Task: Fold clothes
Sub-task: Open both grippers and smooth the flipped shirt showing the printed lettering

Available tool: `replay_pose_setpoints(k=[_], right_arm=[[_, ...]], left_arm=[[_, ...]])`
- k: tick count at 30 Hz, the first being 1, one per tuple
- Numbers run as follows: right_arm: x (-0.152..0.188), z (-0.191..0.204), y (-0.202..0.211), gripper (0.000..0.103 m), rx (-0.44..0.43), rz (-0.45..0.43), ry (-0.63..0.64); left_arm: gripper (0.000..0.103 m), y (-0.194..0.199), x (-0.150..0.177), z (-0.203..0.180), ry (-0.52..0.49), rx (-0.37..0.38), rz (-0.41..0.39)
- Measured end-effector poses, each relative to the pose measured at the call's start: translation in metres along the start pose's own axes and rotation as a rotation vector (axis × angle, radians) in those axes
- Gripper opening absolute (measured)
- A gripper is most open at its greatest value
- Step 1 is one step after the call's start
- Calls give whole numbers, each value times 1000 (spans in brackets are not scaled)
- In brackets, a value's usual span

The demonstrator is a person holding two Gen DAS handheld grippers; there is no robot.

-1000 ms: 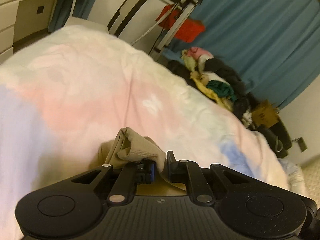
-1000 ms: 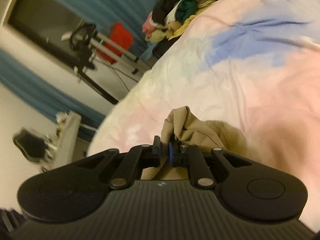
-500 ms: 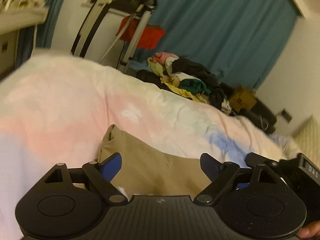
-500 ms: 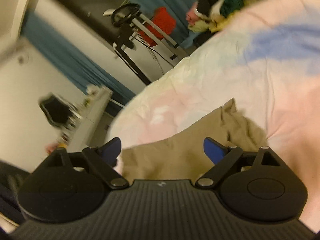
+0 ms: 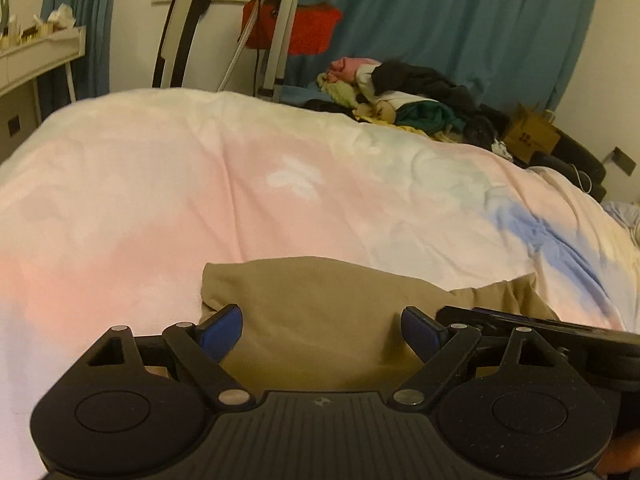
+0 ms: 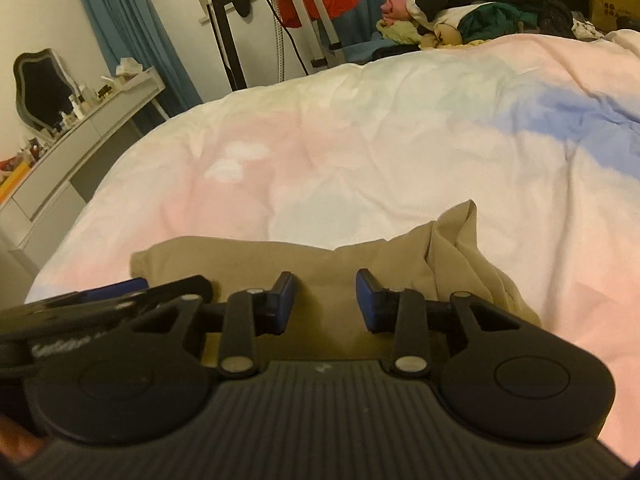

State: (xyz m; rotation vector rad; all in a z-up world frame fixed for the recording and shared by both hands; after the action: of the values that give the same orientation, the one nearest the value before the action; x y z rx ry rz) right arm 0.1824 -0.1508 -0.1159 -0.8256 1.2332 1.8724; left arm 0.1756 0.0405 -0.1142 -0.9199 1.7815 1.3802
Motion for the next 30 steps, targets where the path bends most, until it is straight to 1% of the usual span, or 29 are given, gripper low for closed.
replay_pose_setpoints(k=[5, 8, 12, 15, 16, 18, 20, 22, 24, 28, 30], right_arm=[[-5, 5, 13, 38, 7, -12, 15], [-10, 11, 35, 39, 8, -34, 38], [-9, 18, 74, 39, -3, -64, 50], [0, 20, 94, 39, 6, -67, 57], [6, 19, 95, 38, 12, -60, 56], [21, 14, 88, 38, 39, -14, 41], [30, 10, 80, 38, 49, 13, 17], [32, 9, 77, 37, 56, 21, 18], [30, 11, 78, 37, 60, 21, 25], [32, 11, 78, 37, 61, 20, 31], [32, 11, 78, 37, 63, 22, 29]], left_arm=[[87, 13, -1, -9, -48, -19, -17], [87, 33, -2, -12, -36, -12, -27], [87, 69, 5, -15, -21, -5, -17], [88, 83, 14, -19, 0, 20, 18], [88, 85, 18, -20, 3, 19, 30], [87, 85, 24, -23, -22, 3, 49], [87, 88, 26, -24, -21, -5, 56], [87, 97, 26, -21, 24, -4, 60], [88, 113, 24, -16, 96, 7, 66], [90, 157, 28, -5, 253, 113, 46], [91, 169, 35, -1, 313, 153, 55]])
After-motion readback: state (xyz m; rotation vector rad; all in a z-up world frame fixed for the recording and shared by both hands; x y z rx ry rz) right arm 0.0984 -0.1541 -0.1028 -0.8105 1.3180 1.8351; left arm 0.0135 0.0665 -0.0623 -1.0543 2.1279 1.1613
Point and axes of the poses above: each gripper's, at about its wrist camera, not at the fingertips, and y roughly against the way its jaws point, z to its left, x to its underside, the point moved 2 cm from there along -y, roughly the way its jaws point, and after that the axes turned 13 degrees about -z, right-handed, at the moved point
